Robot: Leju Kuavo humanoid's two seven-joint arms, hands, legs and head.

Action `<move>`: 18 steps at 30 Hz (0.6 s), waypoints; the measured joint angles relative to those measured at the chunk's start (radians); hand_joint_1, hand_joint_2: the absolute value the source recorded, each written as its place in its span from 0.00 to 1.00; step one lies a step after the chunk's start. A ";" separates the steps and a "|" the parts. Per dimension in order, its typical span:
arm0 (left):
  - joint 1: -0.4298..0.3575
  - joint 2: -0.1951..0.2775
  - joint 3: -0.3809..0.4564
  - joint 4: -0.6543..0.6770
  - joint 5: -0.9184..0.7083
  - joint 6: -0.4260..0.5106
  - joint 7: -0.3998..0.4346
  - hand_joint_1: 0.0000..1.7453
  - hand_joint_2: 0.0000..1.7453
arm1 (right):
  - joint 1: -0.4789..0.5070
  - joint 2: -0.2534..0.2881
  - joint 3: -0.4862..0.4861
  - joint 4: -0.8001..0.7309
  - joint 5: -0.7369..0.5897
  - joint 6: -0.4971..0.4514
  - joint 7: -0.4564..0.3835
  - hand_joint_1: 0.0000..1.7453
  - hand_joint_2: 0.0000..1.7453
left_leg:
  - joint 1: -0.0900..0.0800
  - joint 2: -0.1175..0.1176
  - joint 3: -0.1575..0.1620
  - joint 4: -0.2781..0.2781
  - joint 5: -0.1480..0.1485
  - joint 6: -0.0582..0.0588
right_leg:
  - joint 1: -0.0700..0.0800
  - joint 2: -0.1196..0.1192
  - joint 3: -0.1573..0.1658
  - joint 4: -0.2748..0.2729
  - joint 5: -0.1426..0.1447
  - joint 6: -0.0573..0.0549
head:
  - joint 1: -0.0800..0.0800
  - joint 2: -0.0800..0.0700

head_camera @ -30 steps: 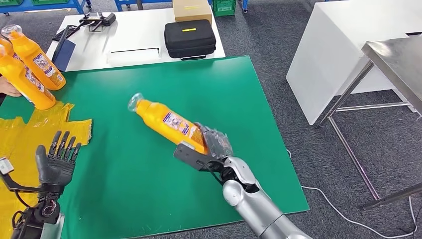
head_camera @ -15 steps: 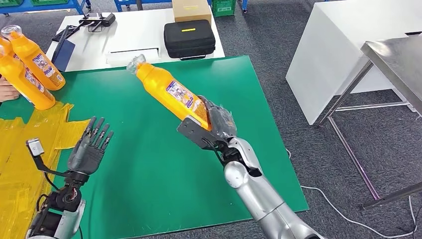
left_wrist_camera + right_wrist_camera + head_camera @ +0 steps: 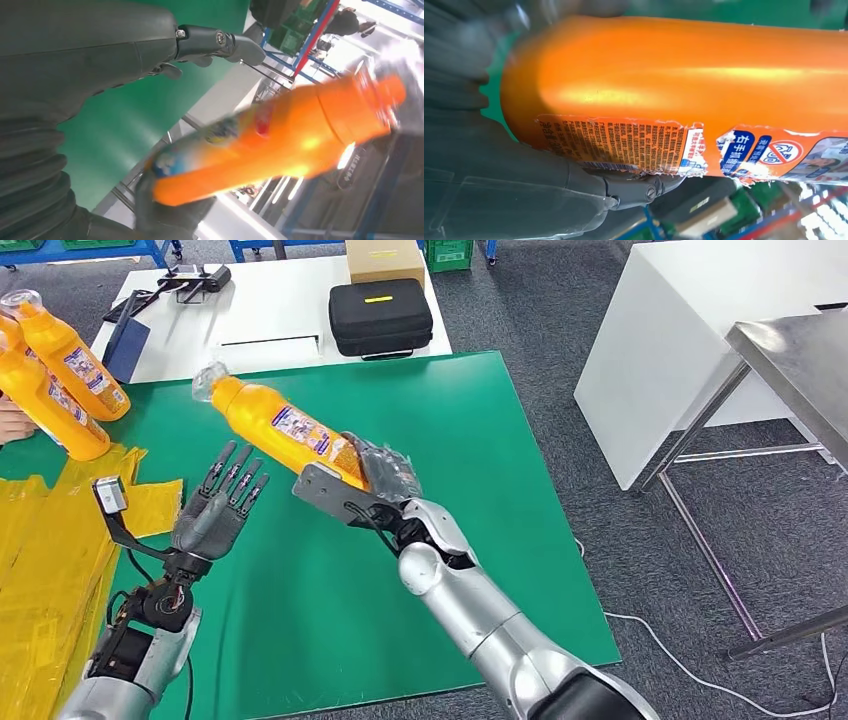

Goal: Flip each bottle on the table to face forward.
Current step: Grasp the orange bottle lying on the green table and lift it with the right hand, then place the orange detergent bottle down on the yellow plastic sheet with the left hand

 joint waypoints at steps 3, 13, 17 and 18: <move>-0.015 -0.001 -0.008 0.013 0.005 0.001 -0.008 0.00 1.00 | -0.006 0.026 0.021 0.035 0.010 0.010 0.001 1.00 1.00 | 0.000 0.000 0.000 0.000 0.000 0.000 | 0.000 0.000 0.000 0.000 0.000 0.000 | 0.000 0.000; -0.021 0.001 -0.009 0.043 0.012 0.017 -0.033 0.00 1.00 | 0.000 0.059 0.187 0.067 -0.045 0.043 0.033 1.00 1.00 | 0.000 0.000 -0.001 0.000 0.000 0.000 | 0.000 -0.001 0.000 0.000 0.000 0.000 | 0.000 0.000; -0.018 0.004 -0.005 0.051 0.012 0.020 -0.040 0.00 1.00 | -0.006 0.059 0.273 0.074 -0.103 0.042 0.056 1.00 1.00 | 0.000 0.000 -0.001 0.000 0.000 0.000 | 0.000 -0.001 0.000 0.000 0.000 0.000 | 0.000 0.000; -0.016 0.006 -0.003 0.054 0.011 0.021 -0.043 0.00 1.00 | -0.010 0.059 0.291 0.077 -0.113 0.041 0.060 1.00 1.00 | 0.000 0.000 -0.001 0.000 0.000 0.000 | 0.000 -0.001 0.000 0.000 0.000 0.000 | 0.000 0.000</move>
